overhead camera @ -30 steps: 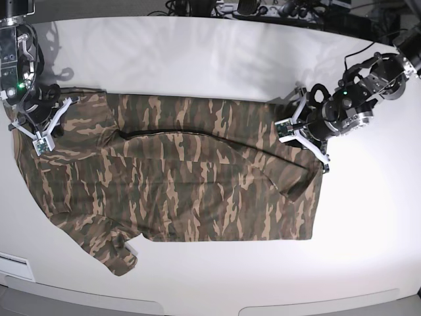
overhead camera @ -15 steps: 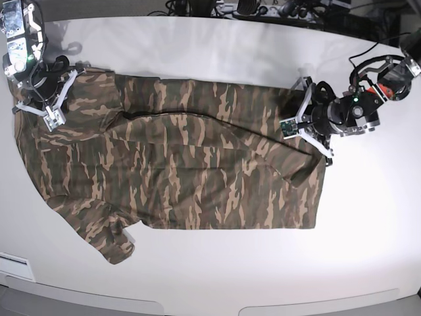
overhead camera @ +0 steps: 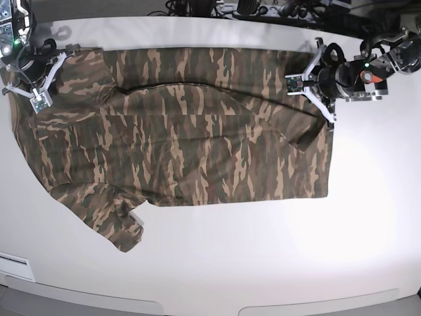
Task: Fold the T-shirt properly
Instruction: 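Lay the folded edge down and release it from both grippers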
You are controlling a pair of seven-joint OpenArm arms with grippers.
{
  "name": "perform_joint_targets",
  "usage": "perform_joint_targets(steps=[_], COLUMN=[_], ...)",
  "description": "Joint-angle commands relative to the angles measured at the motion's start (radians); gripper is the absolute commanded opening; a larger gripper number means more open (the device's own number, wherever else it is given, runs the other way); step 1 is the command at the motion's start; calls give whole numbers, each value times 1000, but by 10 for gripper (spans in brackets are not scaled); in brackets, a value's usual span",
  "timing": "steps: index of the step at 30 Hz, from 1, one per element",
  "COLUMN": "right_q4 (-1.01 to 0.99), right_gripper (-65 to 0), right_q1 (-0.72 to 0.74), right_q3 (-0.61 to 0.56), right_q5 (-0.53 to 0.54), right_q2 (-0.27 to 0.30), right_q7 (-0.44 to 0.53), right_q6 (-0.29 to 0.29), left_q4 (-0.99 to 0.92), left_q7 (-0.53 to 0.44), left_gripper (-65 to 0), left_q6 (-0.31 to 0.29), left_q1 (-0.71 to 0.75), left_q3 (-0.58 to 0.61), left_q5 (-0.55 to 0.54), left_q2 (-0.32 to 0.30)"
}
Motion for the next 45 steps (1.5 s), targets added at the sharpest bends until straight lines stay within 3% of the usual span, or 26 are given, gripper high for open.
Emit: perform_joint_targets(steps=[1,14,27,37,45], right_q4=[1,119,146,153,180], right_gripper=[-650,-650,-650,-650,-650], right_q1=[-36,-241,-306,-325,-324], right_q3=[-2,-2,-2,-2,-2], right_q5=[0,-9,-8,-8,-19], right_q2=[9,-5,-4,-4,-4], right_q7=[-73,-74,-143,-159,-156], right_q6=[16,-63,-72,-71,-82], left_q4=[6,47,74,131,131], left_q7=[59,58,111,111,110], left_gripper=[-650,-650,-650,-650,-650], left_q6=[-43,-43,-42,-42,31], left_q1=[18,29,30,33,32], left_q3=[12,12,12,12,12], left_q5=[-13,17,-21,-35,80], left_q2=[-27,-78,-86,-161,-166])
